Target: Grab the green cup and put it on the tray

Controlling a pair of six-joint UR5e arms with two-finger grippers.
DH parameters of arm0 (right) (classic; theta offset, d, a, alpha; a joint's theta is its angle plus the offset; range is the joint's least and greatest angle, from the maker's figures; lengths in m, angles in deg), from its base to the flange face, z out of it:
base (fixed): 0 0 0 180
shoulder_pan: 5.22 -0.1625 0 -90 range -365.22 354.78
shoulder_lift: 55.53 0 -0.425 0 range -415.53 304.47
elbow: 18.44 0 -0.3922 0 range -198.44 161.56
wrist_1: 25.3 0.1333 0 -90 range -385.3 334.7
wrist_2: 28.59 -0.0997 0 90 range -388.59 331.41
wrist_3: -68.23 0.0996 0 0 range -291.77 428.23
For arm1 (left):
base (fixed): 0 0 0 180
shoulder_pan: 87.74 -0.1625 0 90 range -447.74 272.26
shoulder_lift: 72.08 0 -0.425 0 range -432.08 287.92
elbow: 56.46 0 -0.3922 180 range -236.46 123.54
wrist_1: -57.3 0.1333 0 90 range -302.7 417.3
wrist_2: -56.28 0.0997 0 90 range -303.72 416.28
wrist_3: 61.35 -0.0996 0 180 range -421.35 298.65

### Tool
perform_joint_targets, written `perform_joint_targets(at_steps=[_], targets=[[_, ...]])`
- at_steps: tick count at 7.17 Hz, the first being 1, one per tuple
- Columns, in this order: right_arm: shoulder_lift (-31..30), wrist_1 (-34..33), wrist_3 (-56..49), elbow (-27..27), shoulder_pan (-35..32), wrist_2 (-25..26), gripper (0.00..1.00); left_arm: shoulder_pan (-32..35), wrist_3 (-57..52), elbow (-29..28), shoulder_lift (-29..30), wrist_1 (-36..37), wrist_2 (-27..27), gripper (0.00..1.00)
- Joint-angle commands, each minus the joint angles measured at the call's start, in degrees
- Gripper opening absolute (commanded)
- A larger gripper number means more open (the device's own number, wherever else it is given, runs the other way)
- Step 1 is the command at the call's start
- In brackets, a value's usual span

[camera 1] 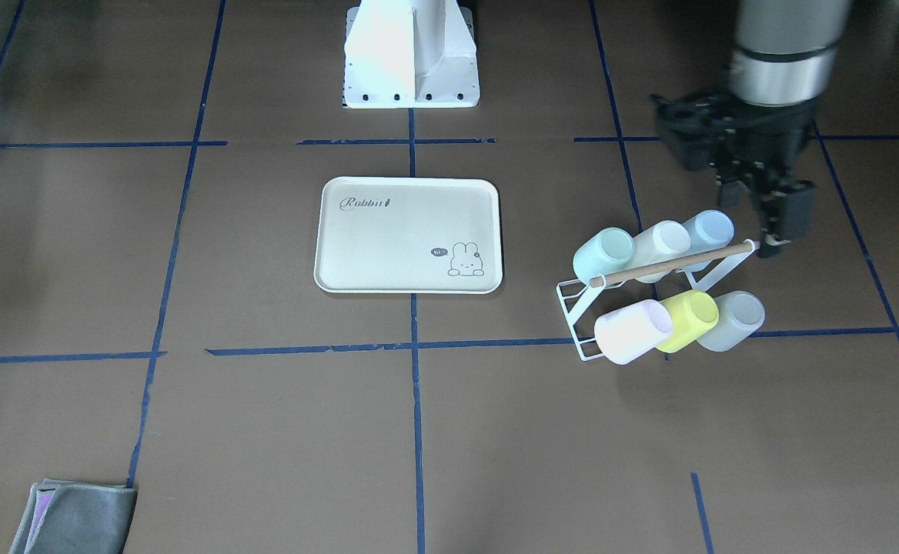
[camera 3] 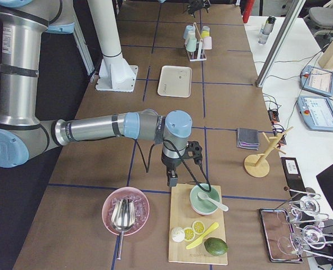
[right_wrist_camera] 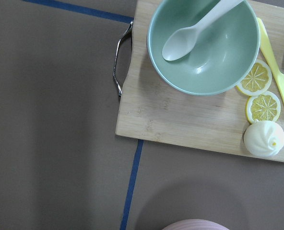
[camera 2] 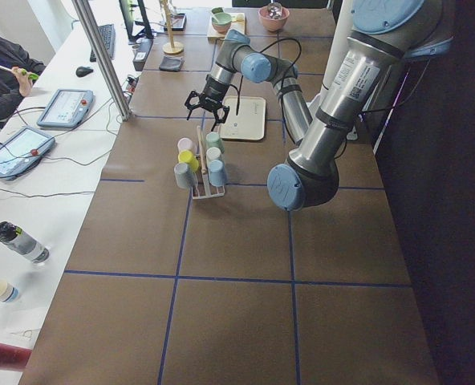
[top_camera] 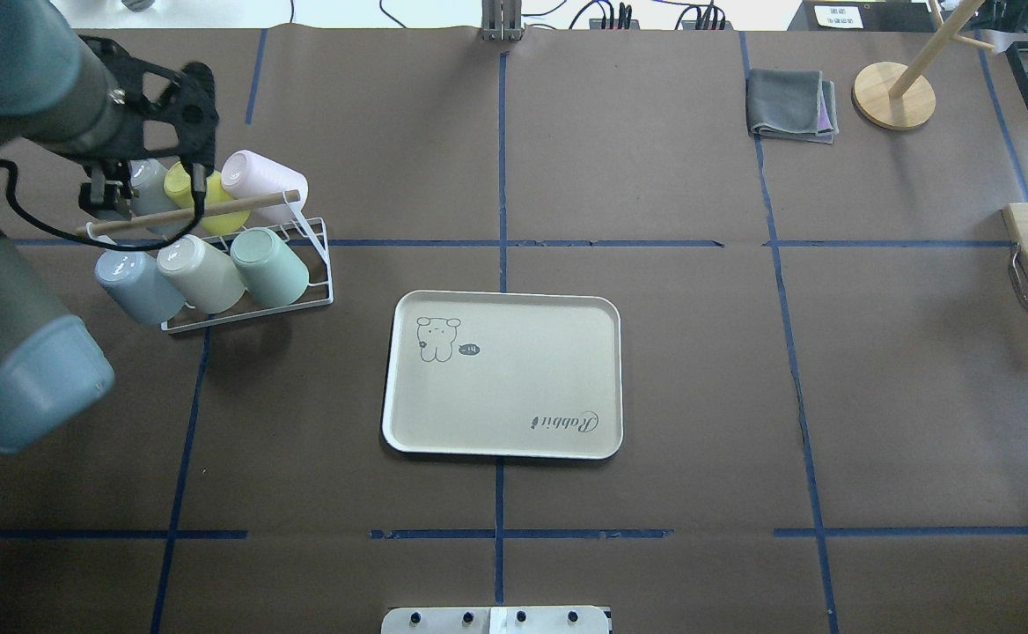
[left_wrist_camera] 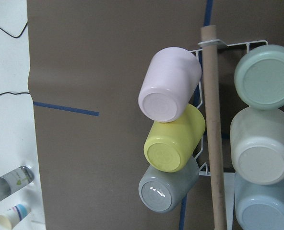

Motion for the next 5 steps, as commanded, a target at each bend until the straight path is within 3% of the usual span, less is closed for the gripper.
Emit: perform_joint_targets(at_steps=[1,2,3,5], targets=[[0.0,0.0,0.0,0.0,-0.07,0.0,1.0,-5.75,-5.38,-0.32,3.38,8.11,8.3,1.0],[-0.09,0.0,0.0,0.0,0.02,0.0,1.0,-8.29,-5.48,-1.54,3.04,9.17,9.79,1.0],[-0.09,0.0,-0.09,-0.18,0.02,0.0,1.0,-12.14,-6.78,-3.56,3.47,10.14,15.03,1.0],[-0.18,0.0,-0.09,-0.36,-0.07,0.0,1.0,-13.32,-13.7,-5.5,2.95,10.15,17.45,1.0]])
